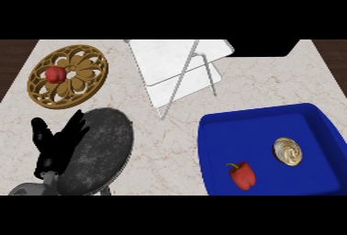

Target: Pick the cupcake from the tray and place it in the tiered shelf

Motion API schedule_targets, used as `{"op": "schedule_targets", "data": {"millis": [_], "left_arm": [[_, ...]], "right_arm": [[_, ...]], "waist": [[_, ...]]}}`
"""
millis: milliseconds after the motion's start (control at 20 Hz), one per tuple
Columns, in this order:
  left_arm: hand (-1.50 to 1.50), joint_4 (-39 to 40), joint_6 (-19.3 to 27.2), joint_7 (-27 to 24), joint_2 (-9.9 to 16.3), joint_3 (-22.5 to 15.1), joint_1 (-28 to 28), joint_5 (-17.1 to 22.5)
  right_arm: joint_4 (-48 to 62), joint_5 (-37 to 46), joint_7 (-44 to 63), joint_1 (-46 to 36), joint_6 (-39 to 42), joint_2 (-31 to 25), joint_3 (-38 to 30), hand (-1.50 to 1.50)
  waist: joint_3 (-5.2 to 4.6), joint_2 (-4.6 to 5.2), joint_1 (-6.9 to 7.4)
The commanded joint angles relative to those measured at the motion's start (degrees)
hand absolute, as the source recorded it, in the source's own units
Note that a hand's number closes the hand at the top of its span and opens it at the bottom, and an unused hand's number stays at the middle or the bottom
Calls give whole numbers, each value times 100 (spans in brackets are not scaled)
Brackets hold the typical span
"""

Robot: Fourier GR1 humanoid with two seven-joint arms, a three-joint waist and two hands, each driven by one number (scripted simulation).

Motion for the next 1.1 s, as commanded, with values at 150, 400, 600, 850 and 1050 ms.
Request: {"op": "schedule_targets", "data": {"millis": [150,400,600,850,1050], "left_arm": [[0,111,-115,267,4,125,-252,-4],[0,-212,-163,180,-75,107,132,-173],[0,-142,-212,153,-214,146,100,-278],[0,-554,-6,617,-242,169,85,-412],[0,-79,-314,161,-365,389,145,-477]], "right_arm": [[-979,940,1705,-214,-1137,437,526,-150],[-1700,992,2916,-227,-840,543,563,-150],[-1536,1702,3198,-634,-778,1051,955,-150],[-1375,2499,3385,-422,-922,1513,1256,-150],[-1667,2895,3459,-35,-921,1718,914,-150]], "waist": [[2,41,87],[2,32,79],[4,42,112],[7,39,114],[5,35,72]]}}
